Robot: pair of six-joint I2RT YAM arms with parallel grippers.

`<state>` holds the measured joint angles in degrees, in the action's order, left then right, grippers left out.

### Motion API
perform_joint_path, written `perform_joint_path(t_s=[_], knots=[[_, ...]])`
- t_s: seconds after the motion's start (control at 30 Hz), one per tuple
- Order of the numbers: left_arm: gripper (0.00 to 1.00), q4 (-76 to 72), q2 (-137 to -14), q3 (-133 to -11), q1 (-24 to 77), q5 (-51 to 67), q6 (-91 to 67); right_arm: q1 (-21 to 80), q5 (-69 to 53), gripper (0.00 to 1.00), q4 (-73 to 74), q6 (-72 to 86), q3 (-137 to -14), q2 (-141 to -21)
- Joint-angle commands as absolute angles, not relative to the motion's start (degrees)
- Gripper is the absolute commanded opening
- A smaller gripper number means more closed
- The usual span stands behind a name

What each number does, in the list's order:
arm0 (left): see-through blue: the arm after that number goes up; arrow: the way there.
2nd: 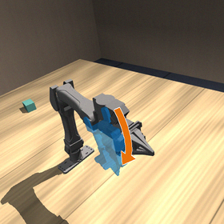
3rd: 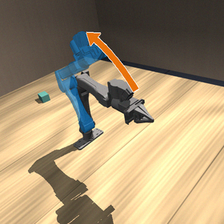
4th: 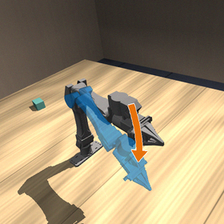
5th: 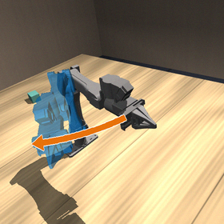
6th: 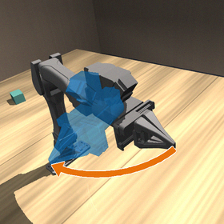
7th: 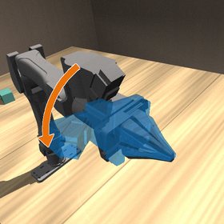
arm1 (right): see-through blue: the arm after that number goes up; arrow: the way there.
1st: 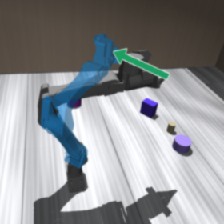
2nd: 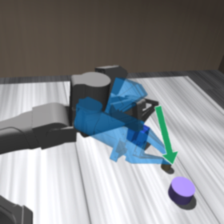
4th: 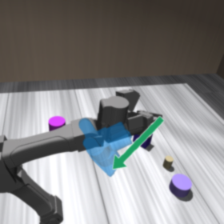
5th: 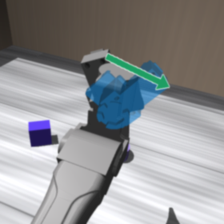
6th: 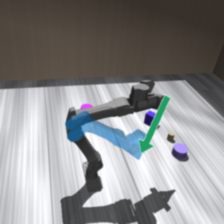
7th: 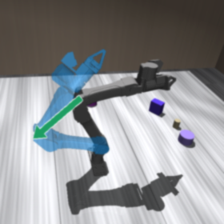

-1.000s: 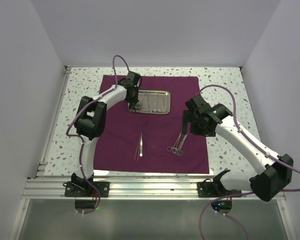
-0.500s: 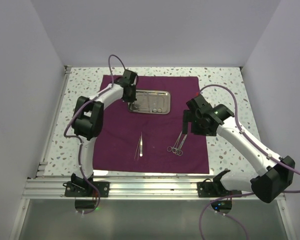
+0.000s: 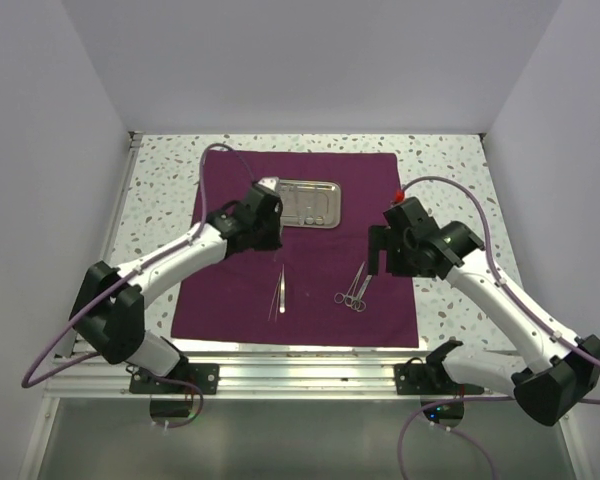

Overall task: Open and lay out the surgical kit
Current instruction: Pick up the medical item from the container, then place the medical item in the surgical kit.

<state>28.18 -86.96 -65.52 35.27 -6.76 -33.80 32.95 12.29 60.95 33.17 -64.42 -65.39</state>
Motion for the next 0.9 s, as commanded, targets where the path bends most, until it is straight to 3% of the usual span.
perform_joint_path(t_s=[0.0,0.3,0.33,0.37,0.47,0.6,0.87], knots=[[0.0,26.5,-84.1,-57.1,39.5,-8.7,-44.9,32.8,9.8,0.98,59.9,31.5,-63.5,-63.1],[0.0,22.7,-84.5,-50.2,47.5,-11.0,-54.2,32.8,9.5,0.97,62.8,30.2,-62.8,-59.9],[0.05,22.9,-84.8,-50.6,47.8,-11.0,-54.3,32.8,9.6,0.97,63.1,30.2,-62.9,-59.7],[0.24,23.5,-85.4,-51.8,48.0,-11.2,-54.7,32.8,9.8,0.97,63.5,30.2,-63.0,-59.4],[0.49,26.4,-85.6,-55.5,48.1,-12.2,-54.0,32.8,10.2,0.97,64.4,30.3,-63.4,-58.9],[0.55,31.7,-86.3,-63.9,46.8,-14.8,-49.0,32.9,11.9,0.98,65.3,31.0,-63.9,-58.7],[0.52,32.3,-98.9,-82.7,32.1,-11.9,-30.0,32.9,13.9,0.97,64.9,35.1,-64.2,-59.7]])
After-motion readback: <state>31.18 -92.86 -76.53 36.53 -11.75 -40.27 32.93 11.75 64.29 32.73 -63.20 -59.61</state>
